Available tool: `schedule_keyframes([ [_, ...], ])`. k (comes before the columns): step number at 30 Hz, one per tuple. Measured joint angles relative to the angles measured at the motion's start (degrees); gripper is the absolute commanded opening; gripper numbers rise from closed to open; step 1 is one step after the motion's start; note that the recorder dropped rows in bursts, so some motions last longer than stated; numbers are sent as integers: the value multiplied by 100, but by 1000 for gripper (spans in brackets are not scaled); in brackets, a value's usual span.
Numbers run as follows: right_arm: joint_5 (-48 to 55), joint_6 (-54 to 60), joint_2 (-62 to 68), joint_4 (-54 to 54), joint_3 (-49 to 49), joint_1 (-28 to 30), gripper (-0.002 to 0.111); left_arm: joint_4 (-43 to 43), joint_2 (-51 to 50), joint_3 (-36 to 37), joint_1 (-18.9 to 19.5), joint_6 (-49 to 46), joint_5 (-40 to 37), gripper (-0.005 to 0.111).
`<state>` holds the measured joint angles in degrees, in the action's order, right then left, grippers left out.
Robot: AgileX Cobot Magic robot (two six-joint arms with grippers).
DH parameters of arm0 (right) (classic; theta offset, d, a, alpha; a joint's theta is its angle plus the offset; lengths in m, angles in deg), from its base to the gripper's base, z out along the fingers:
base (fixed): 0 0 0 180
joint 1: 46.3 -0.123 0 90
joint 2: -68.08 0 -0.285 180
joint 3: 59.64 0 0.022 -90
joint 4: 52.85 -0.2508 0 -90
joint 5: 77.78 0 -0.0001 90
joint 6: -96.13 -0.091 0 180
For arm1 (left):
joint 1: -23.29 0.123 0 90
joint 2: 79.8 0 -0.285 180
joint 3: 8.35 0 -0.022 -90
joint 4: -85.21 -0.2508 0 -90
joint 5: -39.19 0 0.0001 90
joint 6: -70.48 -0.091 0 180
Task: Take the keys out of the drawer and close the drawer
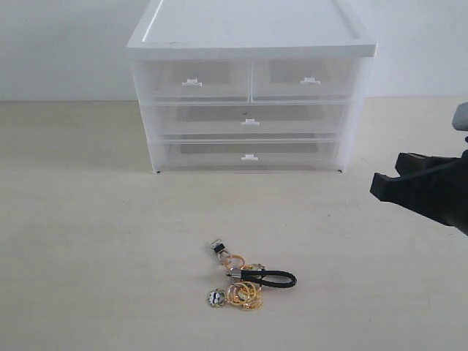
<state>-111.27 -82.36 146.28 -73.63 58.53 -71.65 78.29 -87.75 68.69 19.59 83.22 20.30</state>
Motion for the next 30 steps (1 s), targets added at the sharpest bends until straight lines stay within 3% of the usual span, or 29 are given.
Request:
schedule_keyframes([
  [6,1380,864,-1889,-111,-154,232,0,0,0,0,0,0,0,4],
  [19,1863,769,-6556,-195,-1500,2153,0,0,0,0,0,0,0,4],
  [23,2148,742,-6990,-195,-1500,2467,0,0,0,0,0,0,0,4],
  [30,3075,1216,-7012,-195,-1500,2526,0,0,0,0,0,0,0,4],
])
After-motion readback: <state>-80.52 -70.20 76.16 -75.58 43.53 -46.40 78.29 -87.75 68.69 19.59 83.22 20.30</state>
